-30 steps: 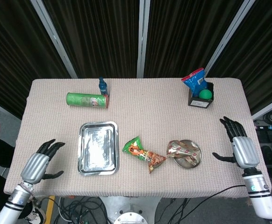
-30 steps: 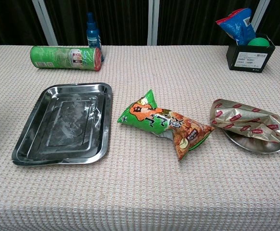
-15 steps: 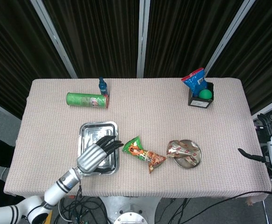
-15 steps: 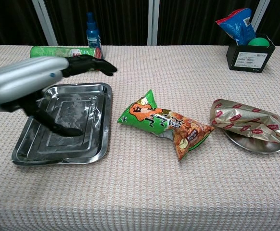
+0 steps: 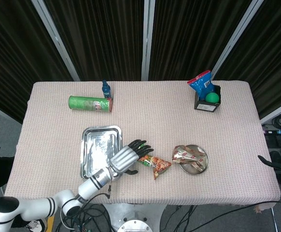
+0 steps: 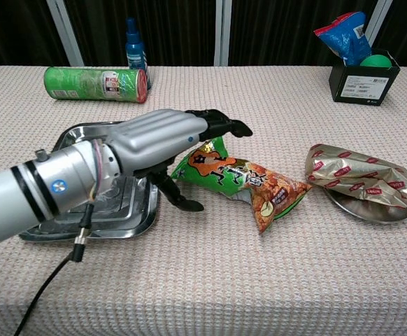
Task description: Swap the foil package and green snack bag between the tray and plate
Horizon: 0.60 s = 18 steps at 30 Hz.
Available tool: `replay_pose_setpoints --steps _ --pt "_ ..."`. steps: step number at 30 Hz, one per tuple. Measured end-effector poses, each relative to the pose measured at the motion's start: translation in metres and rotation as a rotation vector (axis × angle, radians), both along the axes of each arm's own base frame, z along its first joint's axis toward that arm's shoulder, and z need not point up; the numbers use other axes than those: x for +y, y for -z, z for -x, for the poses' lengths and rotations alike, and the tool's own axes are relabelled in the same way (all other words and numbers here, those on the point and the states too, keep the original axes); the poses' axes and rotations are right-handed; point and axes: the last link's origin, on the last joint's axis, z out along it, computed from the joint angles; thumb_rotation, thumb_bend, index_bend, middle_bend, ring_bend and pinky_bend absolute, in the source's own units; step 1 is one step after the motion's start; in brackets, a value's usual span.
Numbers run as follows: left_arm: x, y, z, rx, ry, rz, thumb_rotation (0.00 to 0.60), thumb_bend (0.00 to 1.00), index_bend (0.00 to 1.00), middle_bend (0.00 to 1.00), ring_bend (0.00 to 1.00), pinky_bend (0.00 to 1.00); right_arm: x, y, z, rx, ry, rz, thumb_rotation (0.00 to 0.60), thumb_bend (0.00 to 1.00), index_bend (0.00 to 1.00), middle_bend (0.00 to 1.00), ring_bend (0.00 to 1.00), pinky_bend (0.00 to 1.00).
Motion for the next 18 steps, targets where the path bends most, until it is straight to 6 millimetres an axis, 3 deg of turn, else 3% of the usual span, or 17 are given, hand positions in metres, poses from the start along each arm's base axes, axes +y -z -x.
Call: replay_pose_setpoints --steps 4,10,18 --pt "0.004 0.013 -0.010 0.007 0.011 0.018 0.600 0.13 0.11 0.12 0.03 0.11 -0.001 0.002 0.005 -0.010 0.013 -0.011 0.600 0.00 0.00 0.00 0.00 0.00" --pt "0.005 0.028 -0.012 0.039 0.007 0.044 0.600 0.23 0.20 0.27 0.06 0.12 -0.002 0.005 0.007 -0.014 0.020 -0.029 0.600 0.00 0.00 0.00 0.00 0.00" --pt "0.003 0.027 -0.004 0.041 -0.003 0.011 0.600 0.36 0.42 0.44 0.19 0.18 -0.002 0.005 0.008 -0.020 0.034 -0.024 0.600 0.00 0.00 0.00 0.00 0.00"
